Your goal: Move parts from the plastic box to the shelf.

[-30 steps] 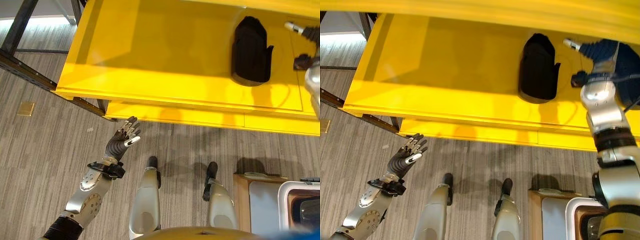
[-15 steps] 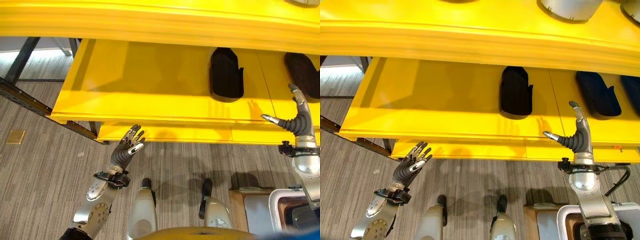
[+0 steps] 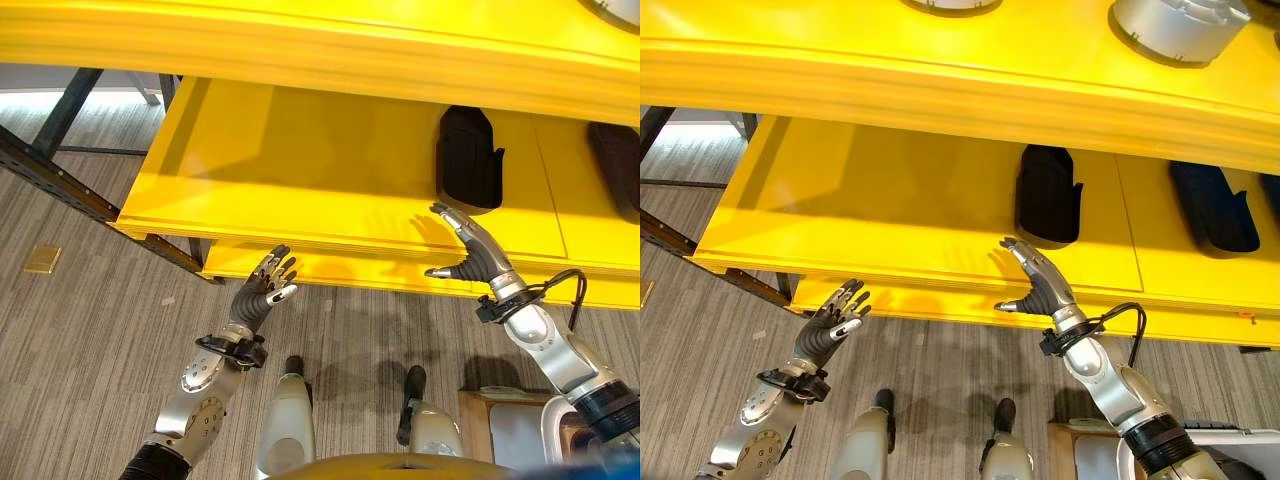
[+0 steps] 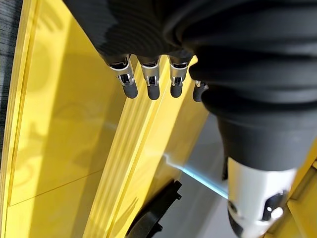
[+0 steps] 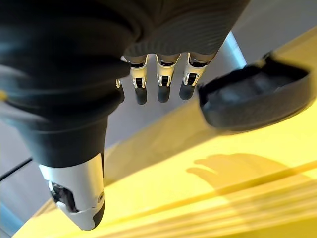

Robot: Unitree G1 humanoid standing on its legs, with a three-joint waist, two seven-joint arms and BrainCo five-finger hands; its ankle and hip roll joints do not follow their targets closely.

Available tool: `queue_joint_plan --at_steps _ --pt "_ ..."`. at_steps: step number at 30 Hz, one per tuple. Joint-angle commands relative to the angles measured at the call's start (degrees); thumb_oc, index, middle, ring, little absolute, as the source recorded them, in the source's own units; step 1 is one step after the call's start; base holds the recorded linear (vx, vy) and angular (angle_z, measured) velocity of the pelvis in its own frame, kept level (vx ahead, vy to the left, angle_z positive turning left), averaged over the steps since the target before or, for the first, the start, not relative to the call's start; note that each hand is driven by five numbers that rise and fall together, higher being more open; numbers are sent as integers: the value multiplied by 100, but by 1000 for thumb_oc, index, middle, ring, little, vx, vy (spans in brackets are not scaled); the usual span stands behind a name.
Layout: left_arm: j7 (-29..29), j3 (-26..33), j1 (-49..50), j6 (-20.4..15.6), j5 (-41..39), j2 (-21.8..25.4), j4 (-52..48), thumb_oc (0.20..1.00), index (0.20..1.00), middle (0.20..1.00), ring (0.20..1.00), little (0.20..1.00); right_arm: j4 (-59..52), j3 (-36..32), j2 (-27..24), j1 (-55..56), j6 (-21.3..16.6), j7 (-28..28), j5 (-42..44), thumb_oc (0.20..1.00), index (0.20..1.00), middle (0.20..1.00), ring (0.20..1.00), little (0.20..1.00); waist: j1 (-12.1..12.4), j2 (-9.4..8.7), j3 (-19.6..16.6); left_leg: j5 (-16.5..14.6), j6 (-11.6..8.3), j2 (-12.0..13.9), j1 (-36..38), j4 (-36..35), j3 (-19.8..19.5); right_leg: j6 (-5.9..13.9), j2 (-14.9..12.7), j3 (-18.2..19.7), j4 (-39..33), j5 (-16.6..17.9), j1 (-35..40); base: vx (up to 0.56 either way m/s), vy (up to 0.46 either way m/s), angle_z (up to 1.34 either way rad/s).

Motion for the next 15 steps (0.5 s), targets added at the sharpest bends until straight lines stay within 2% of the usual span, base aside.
queue_joint_plan --at_steps 1,7,15 --pt "56 38 -98 -289 217 -53 -139 1000 1000 1000 1000 1000 2 45 -59 -310 -60 -62 -96 1000 1000 1000 1000 1000 93 -44 -6 596 55 -5 209 -624 -183 35 -44 -47 1241 -681 -30 0 0 0" --pt "79 8 -129 -333 212 -64 -113 1000 1000 1000 1000 1000 547 382 81 -693 45 -126 -150 1000 1000 1000 1000 1000 176 -46 43 531 65 -25 165 -527 -205 33 -52 -57 1305 -728 -34 0 0 0" --pt "67 -6 -117 -362 212 -37 -141 1000 1000 1000 1000 1000 1124 500 178 -993 177 -296 -315 1000 1000 1000 1000 1000 255 -42 65 511 80 -52 109 -488 -253 30 -73 -84 1364 -738 -58 4 0 1"
